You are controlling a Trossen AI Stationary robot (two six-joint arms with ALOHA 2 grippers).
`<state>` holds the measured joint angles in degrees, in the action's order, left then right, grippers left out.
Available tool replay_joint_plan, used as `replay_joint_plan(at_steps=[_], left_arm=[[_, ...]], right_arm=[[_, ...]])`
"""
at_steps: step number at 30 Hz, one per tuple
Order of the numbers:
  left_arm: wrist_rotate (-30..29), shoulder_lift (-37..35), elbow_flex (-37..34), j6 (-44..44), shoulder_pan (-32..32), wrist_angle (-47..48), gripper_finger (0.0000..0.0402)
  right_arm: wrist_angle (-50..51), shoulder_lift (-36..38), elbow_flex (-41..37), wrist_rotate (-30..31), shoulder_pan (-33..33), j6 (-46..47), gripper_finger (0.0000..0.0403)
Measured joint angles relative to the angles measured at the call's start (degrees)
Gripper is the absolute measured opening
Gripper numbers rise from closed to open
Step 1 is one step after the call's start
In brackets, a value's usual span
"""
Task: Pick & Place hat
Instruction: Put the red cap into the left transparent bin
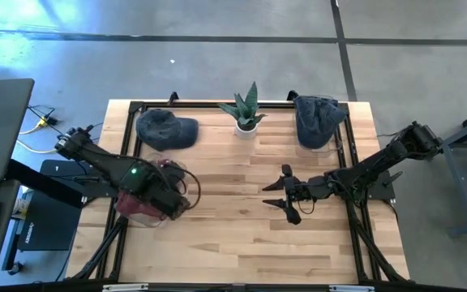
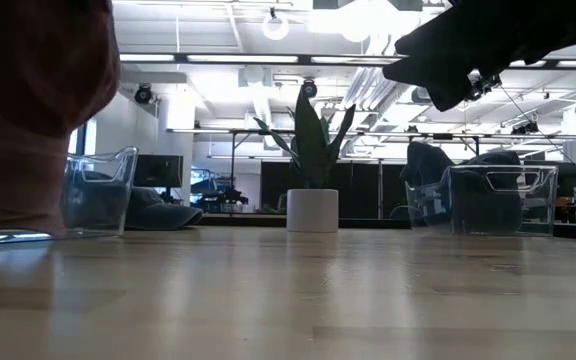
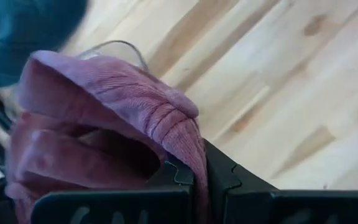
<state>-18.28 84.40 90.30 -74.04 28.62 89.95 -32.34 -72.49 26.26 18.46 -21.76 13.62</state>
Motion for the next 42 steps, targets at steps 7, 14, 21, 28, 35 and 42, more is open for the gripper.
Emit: replay_joint_plan(at_steps=[7, 14, 21, 28, 35, 42], left_arm=[[2.03, -0.23, -0.91, -8.89, 5.54, 0.0, 0.0], [4.43, -0.72, -5.87, -19.6, 12.56, -0.05, 0.0], [2.89, -4.69, -12.31, -26.91, 16.38, -0.14, 0.0001], [-3.01, -14.44, -19.09, -28.51, 16.41, 0.24, 0.0056], [-13.52, -23.34, -20.09, -32.49, 19.03, -3.47, 0.0172], [-17.22, -23.32, -25.83, -34.88, 25.97, -14.4, 0.0212]], right_arm=[[0.49, 0.0, 0.02, -0.42, 0.0, 0.32, 0.0181], [1.01, 0.0, 0.02, -0.63, -0.02, 0.35, 0.0181], [1.01, 0.0, 0.02, -0.63, -0.02, 0.94, 0.0181], [1.01, 0.0, 0.02, -0.63, -0.02, 0.95, 0.0181], [2.0, 0.0, 0.02, -0.69, -0.04, 0.95, 0.0181], [3.42, 0.02, 0.02, -1.03, -0.04, 0.87, 0.0181]])
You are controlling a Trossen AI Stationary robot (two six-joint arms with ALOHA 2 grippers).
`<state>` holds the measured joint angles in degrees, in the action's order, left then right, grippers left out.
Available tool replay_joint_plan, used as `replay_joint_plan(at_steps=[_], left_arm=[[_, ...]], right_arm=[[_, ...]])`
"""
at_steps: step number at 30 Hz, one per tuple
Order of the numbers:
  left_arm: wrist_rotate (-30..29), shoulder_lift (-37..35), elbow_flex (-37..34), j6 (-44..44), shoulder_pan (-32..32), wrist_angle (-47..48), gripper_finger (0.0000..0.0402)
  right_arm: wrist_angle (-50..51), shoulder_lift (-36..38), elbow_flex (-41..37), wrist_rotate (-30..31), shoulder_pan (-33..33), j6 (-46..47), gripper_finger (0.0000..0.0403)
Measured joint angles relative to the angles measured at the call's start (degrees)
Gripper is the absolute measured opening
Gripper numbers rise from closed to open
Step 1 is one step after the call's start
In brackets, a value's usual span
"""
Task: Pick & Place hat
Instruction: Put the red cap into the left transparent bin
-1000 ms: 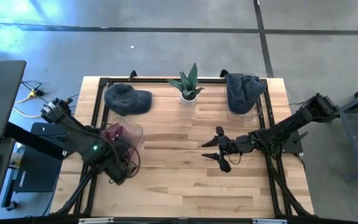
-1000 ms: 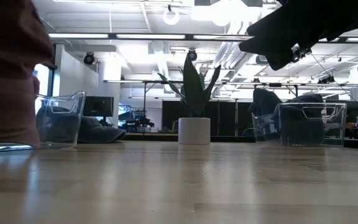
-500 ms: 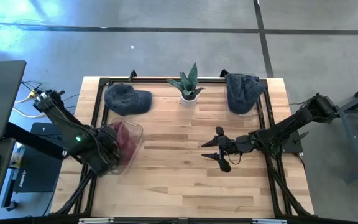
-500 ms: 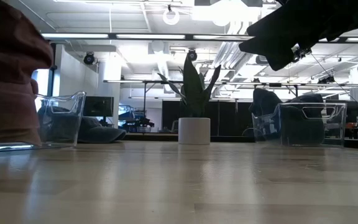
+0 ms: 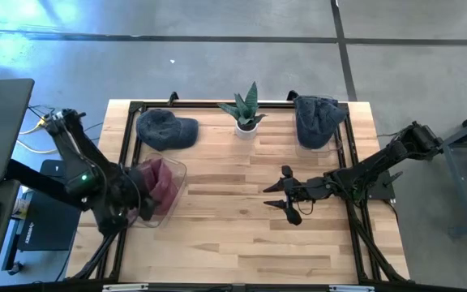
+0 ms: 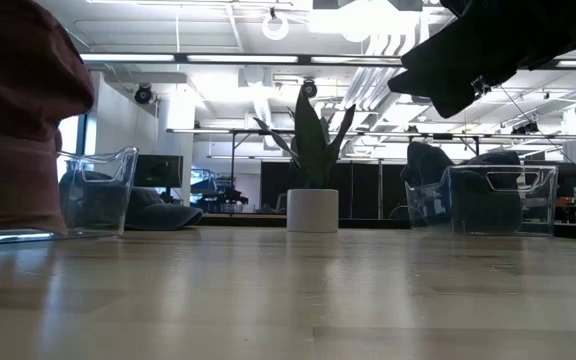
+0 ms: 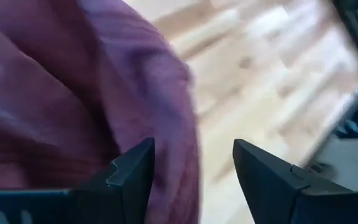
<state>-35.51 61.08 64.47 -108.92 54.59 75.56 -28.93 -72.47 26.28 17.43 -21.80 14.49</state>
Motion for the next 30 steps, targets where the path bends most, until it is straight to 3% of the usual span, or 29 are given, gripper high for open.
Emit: replay_joint_plan(at_steps=[8, 12, 16, 23, 30], left_arm=[[-1.73, 0.11, 0.09, 11.33, 1.7, -14.25, 0.0213], [1.63, -0.73, 0.09, 9.78, 1.7, -11.02, 0.0213], [4.04, -3.02, 0.09, 3.34, 1.68, -1.97, 0.0206], [11.76, -4.45, 5.73, -4.01, 1.66, 14.49, 0.0122], [11.43, -4.66, 5.34, -4.21, 1.66, 14.58, 0.0014]], right_arm=[[-0.14, 0.0, 0.0, 0.0, 0.0, 0.05, 0.0181], [-0.34, 0.0, 0.0, 0.4, 0.0, 0.05, 0.0181], [-0.46, 0.0, 0.0, 0.57, 0.0, 0.07, 0.0181], [-0.46, 0.0, 0.0, 0.62, 0.02, 0.08, 0.0181], [-0.45, 0.0, 0.0, 1.11, 0.02, 0.08, 0.0181]])
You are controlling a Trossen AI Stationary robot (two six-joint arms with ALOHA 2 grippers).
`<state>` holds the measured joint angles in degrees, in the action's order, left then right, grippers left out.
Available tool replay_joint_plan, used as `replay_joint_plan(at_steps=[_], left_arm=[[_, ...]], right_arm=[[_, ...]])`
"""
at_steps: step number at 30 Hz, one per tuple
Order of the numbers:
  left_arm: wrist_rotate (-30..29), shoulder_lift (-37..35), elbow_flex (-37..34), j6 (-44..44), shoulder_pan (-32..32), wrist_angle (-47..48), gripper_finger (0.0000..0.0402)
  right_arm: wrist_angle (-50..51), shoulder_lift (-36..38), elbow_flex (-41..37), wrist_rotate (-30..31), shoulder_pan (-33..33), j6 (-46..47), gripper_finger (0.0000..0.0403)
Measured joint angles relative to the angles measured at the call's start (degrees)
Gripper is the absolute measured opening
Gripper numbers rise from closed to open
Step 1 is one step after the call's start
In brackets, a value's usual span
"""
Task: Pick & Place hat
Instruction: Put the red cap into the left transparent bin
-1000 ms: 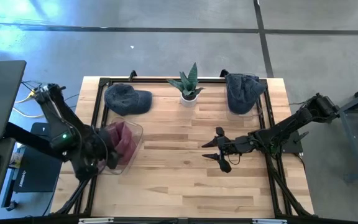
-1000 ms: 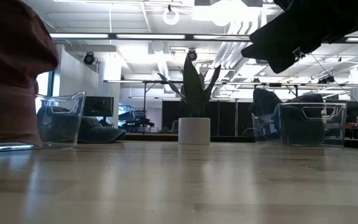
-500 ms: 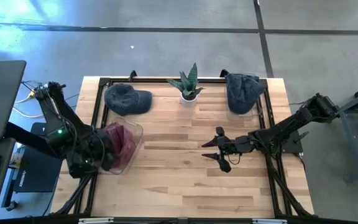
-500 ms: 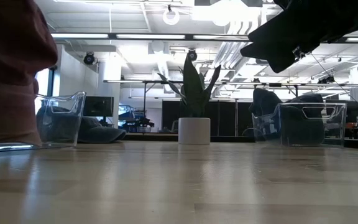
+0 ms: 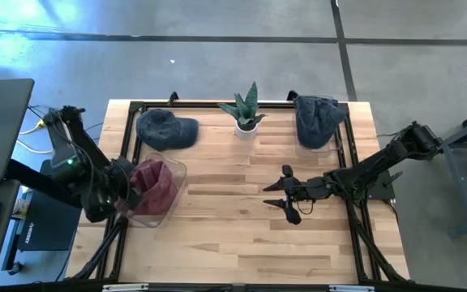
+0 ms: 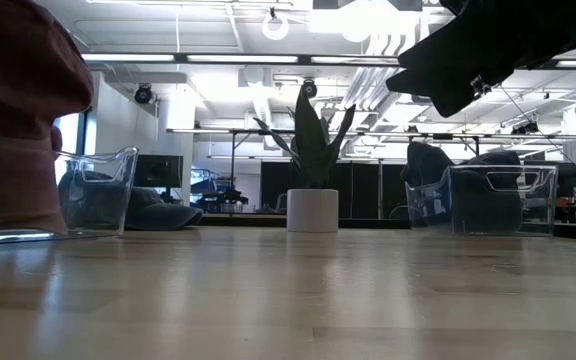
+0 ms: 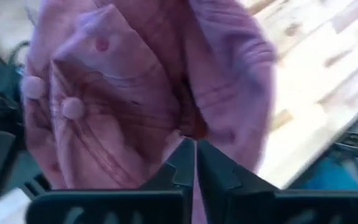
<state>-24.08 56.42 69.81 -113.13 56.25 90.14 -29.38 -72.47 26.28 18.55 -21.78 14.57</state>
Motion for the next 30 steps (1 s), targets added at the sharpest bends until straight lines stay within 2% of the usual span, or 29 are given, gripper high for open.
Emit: replay_joint_plan(at_steps=[6, 9, 11, 14, 16, 18, 22, 26, 28, 30], left_arm=[[-3.77, 1.25, -7.25, 0.32, -0.4, -0.15, 0.0009], [-5.08, 3.38, -10.4, 1.48, -2.62, -3.52, 0.0002], [-8.68, 4.43, -11.6, 6.57, -3.86, -10.57, 0.0002], [-13.52, 4.6, -13.36, 20.79, -4.14, -24.17, 0.0001], [-14.82, 4.6, -14.46, 29.17, -4.13, -32.01, 0.0001], [-15.91, 4.67, -15.18, 33.27, -4.15, -35.84, 0.0], [-17.22, 5.04, -15.14, 28.98, -4.17, -33.01, 0.0], [-18.36, 4.88, -10.56, 20.15, -3.83, -22.13, 0.0], [-20.28, 4.88, -6.44, 20.02, -3.27, -17.45, 0.0], [-24.11, 5.01, -2.06, 23.45, -3.25, -16.17, 0.0]], right_arm=[[-0.01, 0.0, 0.0, -0.02, 0.0, 0.0, 0.0181], [-0.01, 0.0, 0.0, -0.02, 0.0, 0.0, 0.0181], [-0.01, 0.0, 0.0, -0.02, 0.0, 0.0, 0.0181], [-0.01, 0.0, 0.0, 0.44, 0.0, 0.0, 0.0181], [-0.01, 0.0, 0.0, 0.39, 0.0, 0.21, 0.0181], [-0.01, 0.0, 0.0, 0.26, 0.0, 0.57, 0.0181], [-0.01, 0.0, 0.0, 0.17, 0.0, 0.61, 0.0181], [-0.01, 0.0, 0.0, 0.15, 0.0, 0.55, 0.0181], [-0.01, 0.0, 0.0, 0.15, 0.0, 0.52, 0.0181], [-0.01, 0.0, 0.0, 0.15, 0.0, 0.48, 0.0181]])
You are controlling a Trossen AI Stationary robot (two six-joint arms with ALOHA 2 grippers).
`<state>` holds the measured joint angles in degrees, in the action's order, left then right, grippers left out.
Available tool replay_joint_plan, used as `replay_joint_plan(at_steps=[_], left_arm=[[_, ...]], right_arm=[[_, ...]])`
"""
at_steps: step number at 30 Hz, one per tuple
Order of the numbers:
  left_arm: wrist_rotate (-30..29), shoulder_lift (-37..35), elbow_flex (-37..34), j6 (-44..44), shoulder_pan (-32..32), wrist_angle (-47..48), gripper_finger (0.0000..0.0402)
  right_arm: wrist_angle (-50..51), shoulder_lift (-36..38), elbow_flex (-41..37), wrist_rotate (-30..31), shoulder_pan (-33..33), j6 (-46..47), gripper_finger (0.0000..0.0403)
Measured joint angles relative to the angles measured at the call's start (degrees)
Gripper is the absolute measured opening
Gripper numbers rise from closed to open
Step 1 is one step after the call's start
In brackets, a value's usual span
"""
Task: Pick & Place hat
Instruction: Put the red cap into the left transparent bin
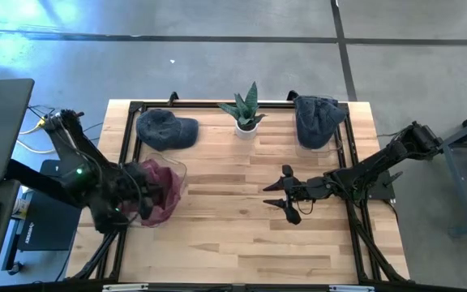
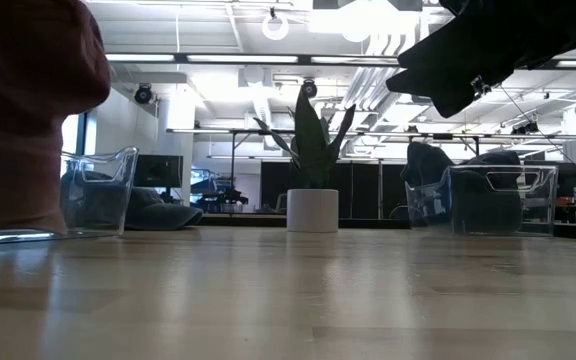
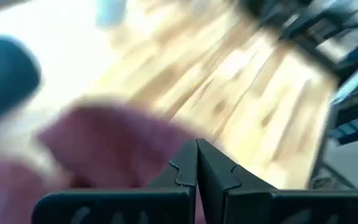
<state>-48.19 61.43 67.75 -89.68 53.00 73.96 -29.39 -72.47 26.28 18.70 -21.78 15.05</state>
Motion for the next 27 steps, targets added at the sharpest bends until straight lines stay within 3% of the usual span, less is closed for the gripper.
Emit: replay_joint_plan(at_steps=[4, 7, 11, 15, 18, 21, 27], left_arm=[[-8.5, 1.78, 6.06, 15.35, -0.18, -6.01, 0.0], [-9.71, 4.1, 6.16, 26.03, -2.48, -14.53, 0.0], [-2.42, 9.95, 3.52, 32.42, -9.23, -24.3, 0.0], [13.55, 16.82, 3.25, 34.09, -16.36, -26.89, 0.0], [24.79, 21.03, 4.68, 33.22, -19.98, -20.63, 0.0], [30.44, 23.35, 7.02, 28.47, -22.19, -8.69, 0.0], [29.89, 23.77, 6.1, 13.21, -22.2, 15.12, 0.0]], right_arm=[[0.0, 0.0, 0.0, 0.0, 0.0, -0.01, 0.0181], [0.0, 0.0, 0.0, 0.0, 0.0, -0.02, 0.0181], [-0.04, 0.0, 0.0, 0.07, 0.0, -0.02, 0.0181], [-0.02, 0.0, 0.0, 0.22, 0.0, 0.11, 0.0181], [-0.02, 0.0, 0.0, 0.22, 0.0, 0.11, 0.0181], [-0.01, 0.0, 0.0, 0.2, 0.0, 0.02, 0.0181], [1.03, 0.0, 0.0, 0.2, 0.0, -0.03, 0.0181]])
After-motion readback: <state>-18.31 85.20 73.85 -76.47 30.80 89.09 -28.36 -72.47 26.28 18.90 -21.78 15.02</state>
